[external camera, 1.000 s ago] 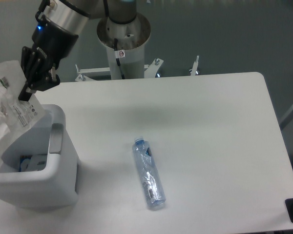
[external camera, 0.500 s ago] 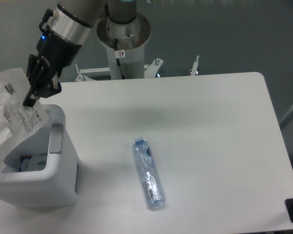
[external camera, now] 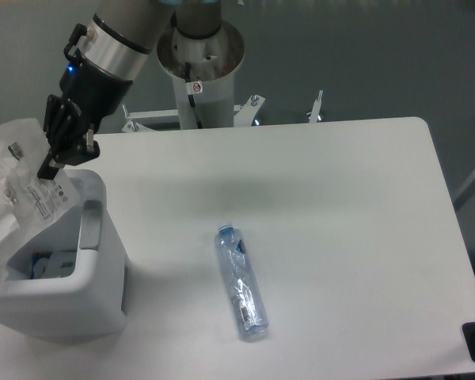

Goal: Place the trash in the trash can
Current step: 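Lower the bag into the bin and open the gripper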

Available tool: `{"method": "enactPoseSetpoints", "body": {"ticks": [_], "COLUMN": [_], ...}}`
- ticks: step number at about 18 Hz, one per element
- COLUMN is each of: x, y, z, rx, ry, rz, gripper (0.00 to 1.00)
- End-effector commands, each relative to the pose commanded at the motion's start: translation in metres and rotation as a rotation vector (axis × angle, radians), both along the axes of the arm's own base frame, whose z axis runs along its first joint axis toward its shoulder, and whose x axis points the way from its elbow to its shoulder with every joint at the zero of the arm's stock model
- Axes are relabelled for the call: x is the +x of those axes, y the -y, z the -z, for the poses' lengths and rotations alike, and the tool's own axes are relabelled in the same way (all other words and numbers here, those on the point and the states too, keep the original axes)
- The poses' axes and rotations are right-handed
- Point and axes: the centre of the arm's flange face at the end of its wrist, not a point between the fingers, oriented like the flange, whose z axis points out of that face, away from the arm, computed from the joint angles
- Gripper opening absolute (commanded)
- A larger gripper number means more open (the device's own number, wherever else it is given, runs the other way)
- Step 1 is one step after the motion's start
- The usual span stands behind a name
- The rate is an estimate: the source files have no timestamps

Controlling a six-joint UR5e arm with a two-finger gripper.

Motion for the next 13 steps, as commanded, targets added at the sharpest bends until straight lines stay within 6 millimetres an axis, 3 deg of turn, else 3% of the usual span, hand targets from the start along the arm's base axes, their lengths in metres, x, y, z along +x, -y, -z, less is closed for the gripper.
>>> {"method": "enactPoseSetpoints", "body": {"ticks": [13], "x": [0.017], "y": [-0.005], "z": [0.019], "rx": [-0.057], "ry": [0.044], "rz": [0.031], "gripper": [0.0]}}
